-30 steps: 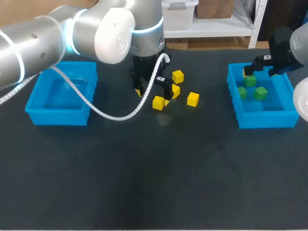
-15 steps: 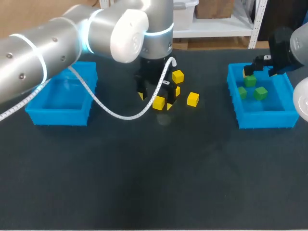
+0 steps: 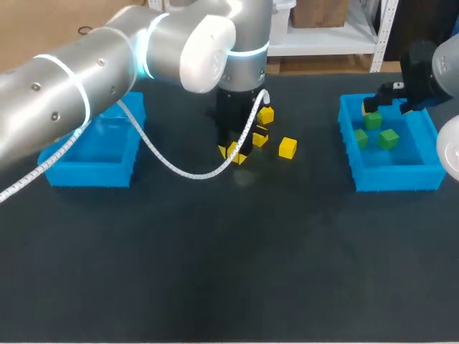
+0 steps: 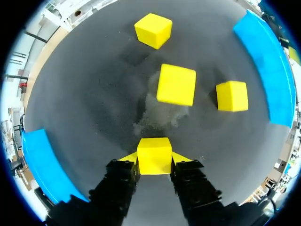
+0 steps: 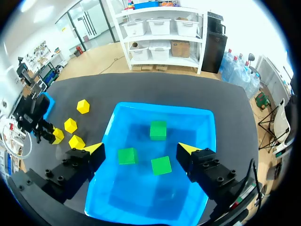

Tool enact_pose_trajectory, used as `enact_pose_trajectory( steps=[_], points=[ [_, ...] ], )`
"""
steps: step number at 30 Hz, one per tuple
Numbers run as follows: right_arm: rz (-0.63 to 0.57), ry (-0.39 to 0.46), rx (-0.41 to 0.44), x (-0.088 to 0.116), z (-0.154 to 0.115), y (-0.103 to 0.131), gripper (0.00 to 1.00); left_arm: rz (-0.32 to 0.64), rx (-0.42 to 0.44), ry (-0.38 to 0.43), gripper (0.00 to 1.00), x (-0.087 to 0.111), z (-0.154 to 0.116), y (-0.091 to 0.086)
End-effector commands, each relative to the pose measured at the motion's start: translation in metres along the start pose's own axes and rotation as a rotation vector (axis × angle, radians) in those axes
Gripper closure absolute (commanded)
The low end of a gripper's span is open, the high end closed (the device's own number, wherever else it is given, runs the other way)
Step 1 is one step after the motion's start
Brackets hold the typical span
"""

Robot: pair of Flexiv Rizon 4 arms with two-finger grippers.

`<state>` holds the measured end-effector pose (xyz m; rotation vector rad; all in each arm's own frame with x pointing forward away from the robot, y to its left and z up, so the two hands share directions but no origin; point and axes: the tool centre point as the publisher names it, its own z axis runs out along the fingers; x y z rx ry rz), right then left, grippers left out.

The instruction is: Put the green cubes in the right bin and the yellow cubes in the left bin.

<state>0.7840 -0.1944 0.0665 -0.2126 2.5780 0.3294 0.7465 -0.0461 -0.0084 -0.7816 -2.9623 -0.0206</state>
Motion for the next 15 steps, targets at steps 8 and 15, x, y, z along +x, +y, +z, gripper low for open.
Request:
enact_pose_trajectory(
  steps=[8, 15],
  points=[
    [0.001, -0.005, 0.009, 0.002, -0.002, 0.002, 0.0, -0.157, -0.031, -0.243, 1.0, 0.02, -0.077, 0.073],
    [0.001, -0.005, 0.009, 0.002, -0.002, 0.002, 0.0, -0.35, -0.088, -0.35, 1.0, 0.065, -0.115, 0.148]
  ],
)
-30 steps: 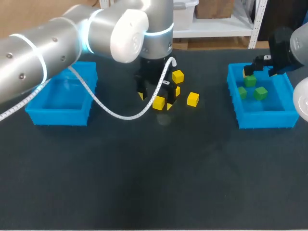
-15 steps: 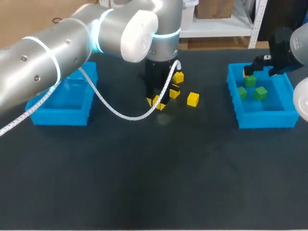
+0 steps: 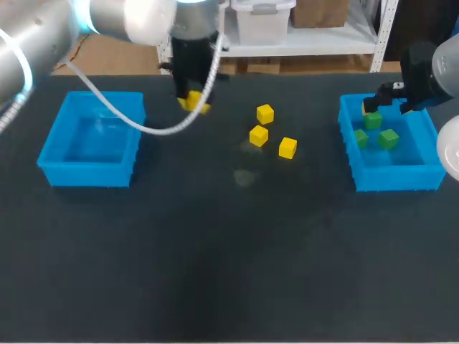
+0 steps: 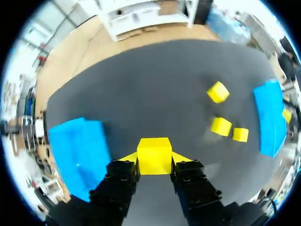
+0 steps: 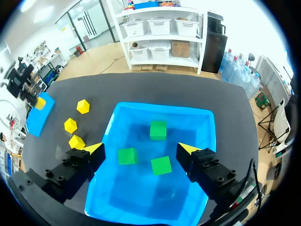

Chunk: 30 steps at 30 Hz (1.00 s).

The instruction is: Put the green cubes in the right bin and the yellow cubes in the left bin.

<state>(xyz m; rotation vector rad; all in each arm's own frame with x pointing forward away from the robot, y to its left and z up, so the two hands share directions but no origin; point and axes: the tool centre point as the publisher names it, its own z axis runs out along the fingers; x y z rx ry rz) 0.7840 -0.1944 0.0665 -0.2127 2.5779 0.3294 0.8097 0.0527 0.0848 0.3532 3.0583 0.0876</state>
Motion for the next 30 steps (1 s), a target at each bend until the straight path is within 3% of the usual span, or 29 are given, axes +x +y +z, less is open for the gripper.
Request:
enact_pose_trajectory(
  steps=[1, 7, 12, 13, 14, 15, 19, 22, 26, 30],
  points=[
    [0.001, -0.005, 0.009, 0.002, -0.002, 0.002, 0.0, -0.09, 0.0, -0.228, 1.0, 0.052, -0.027, 0.058],
    [0.001, -0.005, 0.009, 0.002, -0.002, 0.002, 0.0, -0.252, -0.036, -0.238, 1.0, 0.087, -0.03, 0.12],
    [0.001, -0.005, 0.009, 0.002, -0.002, 0.002, 0.0, -0.342, -0.068, -0.206, 1.0, 0.114, -0.017, 0.146],
    [0.001, -0.005, 0.009, 0.002, -0.002, 0.002, 0.0, -0.347, -0.076, -0.189, 0.81, 0.118, -0.014, 0.148],
    [0.001, -0.005, 0.009, 0.002, -0.002, 0.002, 0.0, -0.347, -0.078, -0.184, 0.21, 0.121, -0.011, 0.15],
    [0.001, -0.005, 0.009, 0.002, -0.002, 0.002, 0.0, -0.357, -0.09, -0.182, 0.0, 0.124, -0.008, 0.151],
    [0.001, -0.005, 0.009, 0.002, -0.002, 0.002, 0.0, -0.366, -0.103, -0.198, 0.0, 0.126, -0.008, 0.152],
    [0.001, -0.005, 0.009, 0.002, -0.002, 0.002, 0.0, -0.325, -0.091, -0.239, 0.0, 0.115, -0.018, 0.143],
    [0.001, -0.005, 0.009, 0.002, -0.002, 0.002, 0.0, -0.156, -0.021, -0.302, 0.0, 0.088, -0.036, 0.109],
    [0.001, -0.005, 0.009, 0.002, -0.002, 0.002, 0.0, -0.012, 0.035, -0.306, 0.0, 0.062, -0.044, 0.065]
  ],
)
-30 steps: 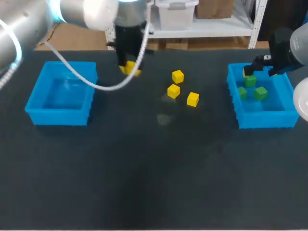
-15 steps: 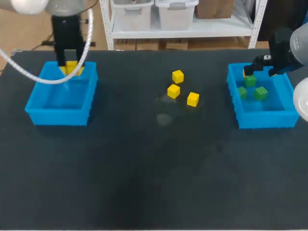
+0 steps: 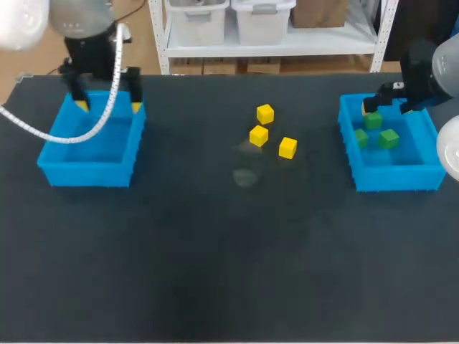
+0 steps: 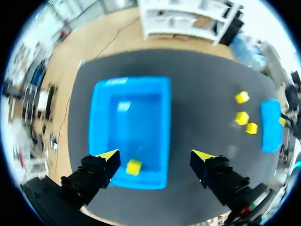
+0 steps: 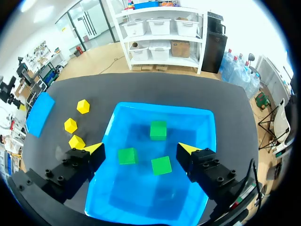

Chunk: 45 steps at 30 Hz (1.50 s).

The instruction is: Put the green cubes in the right bin and the yellow cubes in the left bin.

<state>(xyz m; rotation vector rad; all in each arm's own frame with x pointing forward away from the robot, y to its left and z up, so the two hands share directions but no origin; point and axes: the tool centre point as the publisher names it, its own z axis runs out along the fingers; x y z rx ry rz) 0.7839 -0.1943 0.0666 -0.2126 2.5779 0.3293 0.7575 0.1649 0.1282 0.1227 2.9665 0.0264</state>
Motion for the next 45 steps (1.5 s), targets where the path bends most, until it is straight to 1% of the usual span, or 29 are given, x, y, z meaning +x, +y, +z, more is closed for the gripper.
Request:
enact_pose_trajectory(
  steps=[1, 2, 6, 10, 13, 16, 19, 23, 28, 35, 41, 45],
  points=[
    [0.001, -0.005, 0.009, 0.002, -0.002, 0.002, 0.0, 0.165, 0.05, -0.186, 0.0, -0.01, 0.0, -0.048],
    [0.001, -0.005, 0.009, 0.002, -0.002, 0.002, 0.0, 0.198, 0.066, -0.173, 0.0, -0.014, 0.002, -0.061],
    [0.001, -0.005, 0.009, 0.002, -0.002, 0.002, 0.0, 0.301, 0.119, -0.152, 0.0, -0.024, 0.012, -0.104],
    [0.001, -0.005, 0.009, 0.002, -0.002, 0.002, 0.0, 0.386, 0.161, -0.148, 0.0, -0.033, 0.025, -0.143],
    [0.001, -0.005, 0.009, 0.002, -0.002, 0.002, 0.0, 0.427, 0.216, -0.139, 0.0, -0.039, 0.034, -0.167],
    [0.001, -0.005, 0.009, 0.002, -0.002, 0.002, 0.0, 0.488, 0.222, -0.129, 0.0, -0.045, 0.041, -0.189],
    [0.001, -0.005, 0.009, 0.002, -0.002, 0.002, 0.0, 0.538, 0.229, -0.11, 0.0, -0.045, 0.047, -0.209],
    [0.001, -0.005, 0.009, 0.002, -0.002, 0.002, 0.0, 0.583, 0.239, -0.099, 0.0, -0.044, 0.058, -0.23],
    [0.001, -0.005, 0.009, 0.002, -0.002, 0.002, 0.0, 0.597, 0.219, -0.082, 0.0, -0.045, 0.072, -0.242],
    [0.001, -0.005, 0.009, 0.002, -0.002, 0.002, 0.0, 0.58, 0.172, -0.041, 0.0, -0.042, 0.092, -0.244],
    [0.001, -0.005, 0.009, 0.002, -0.002, 0.002, 0.0, 0.568, 0.154, -0.03, 0.0, -0.041, 0.105, -0.248],
    [0.001, -0.005, 0.009, 0.002, -0.002, 0.002, 0.0, 0.577, 0.133, -0.02, 0.0, -0.042, 0.11, -0.253]
  ],
)
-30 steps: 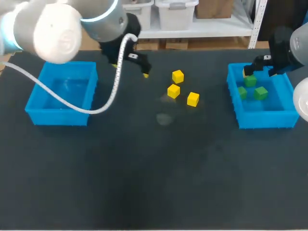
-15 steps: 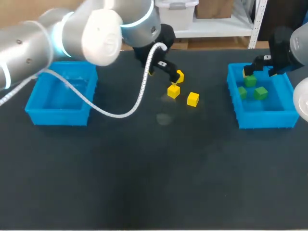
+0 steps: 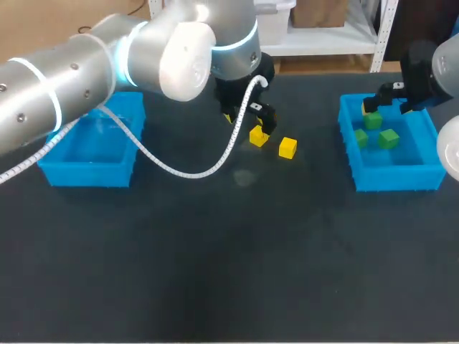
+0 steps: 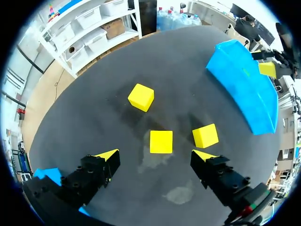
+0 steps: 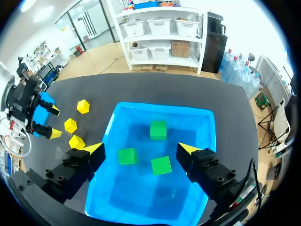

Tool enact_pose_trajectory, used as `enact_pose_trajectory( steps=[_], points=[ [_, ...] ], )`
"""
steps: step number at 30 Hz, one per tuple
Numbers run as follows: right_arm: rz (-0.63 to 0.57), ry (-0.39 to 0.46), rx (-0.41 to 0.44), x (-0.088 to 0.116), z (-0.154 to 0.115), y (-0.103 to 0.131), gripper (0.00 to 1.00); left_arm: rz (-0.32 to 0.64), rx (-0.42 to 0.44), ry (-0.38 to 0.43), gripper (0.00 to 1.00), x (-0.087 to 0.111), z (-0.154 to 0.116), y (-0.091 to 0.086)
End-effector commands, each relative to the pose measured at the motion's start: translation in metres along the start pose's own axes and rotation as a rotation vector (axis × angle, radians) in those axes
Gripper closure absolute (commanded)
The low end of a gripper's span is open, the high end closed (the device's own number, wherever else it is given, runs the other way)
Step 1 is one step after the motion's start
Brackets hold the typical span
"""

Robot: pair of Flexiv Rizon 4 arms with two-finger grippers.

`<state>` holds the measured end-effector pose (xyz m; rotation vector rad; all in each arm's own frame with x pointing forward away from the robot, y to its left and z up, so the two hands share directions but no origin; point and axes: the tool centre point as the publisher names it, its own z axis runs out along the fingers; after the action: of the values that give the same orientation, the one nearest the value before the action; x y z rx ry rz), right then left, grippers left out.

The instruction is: Put the green cubes in the right bin and the yellow cubes in the left bin.

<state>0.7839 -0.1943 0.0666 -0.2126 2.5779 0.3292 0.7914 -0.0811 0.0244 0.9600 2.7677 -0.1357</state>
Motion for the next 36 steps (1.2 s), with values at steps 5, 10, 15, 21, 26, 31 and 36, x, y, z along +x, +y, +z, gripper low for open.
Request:
enact_pose_trajectory(
  steps=[5, 10, 15, 21, 26, 31, 36],
  points=[
    [0.001, -0.005, 0.009, 0.002, -0.002, 0.002, 0.0, 0.014, -0.023, 0.054, 0.0, -0.011, 0.013, -0.005],
    [0.001, -0.005, 0.009, 0.002, -0.002, 0.002, 0.0, 0.018, -0.043, 0.09, 0.0, -0.01, 0.021, -0.005],
    [0.001, -0.005, 0.009, 0.002, -0.002, 0.002, 0.0, 0.004, -0.055, 0.104, 0.0, -0.008, 0.032, 0.0],
    [0.001, -0.005, 0.009, 0.002, -0.002, 0.002, 0.0, -0.003, -0.086, 0.088, 0.0, -0.012, 0.039, 0.001],
    [0.001, -0.005, 0.009, 0.002, -0.002, 0.002, 0.0, -0.015, -0.112, 0.046, 0.77, -0.015, 0.043, 0.001],
    [0.001, -0.005, 0.009, 0.002, -0.002, 0.002, 0.0, -0.02, -0.112, 0.036, 1.0, -0.016, 0.041, 0.001],
    [0.001, -0.005, 0.009, 0.002, -0.002, 0.002, 0.0, -0.026, -0.105, 0.068, 1.0, -0.011, 0.035, 0.006]
  ],
)
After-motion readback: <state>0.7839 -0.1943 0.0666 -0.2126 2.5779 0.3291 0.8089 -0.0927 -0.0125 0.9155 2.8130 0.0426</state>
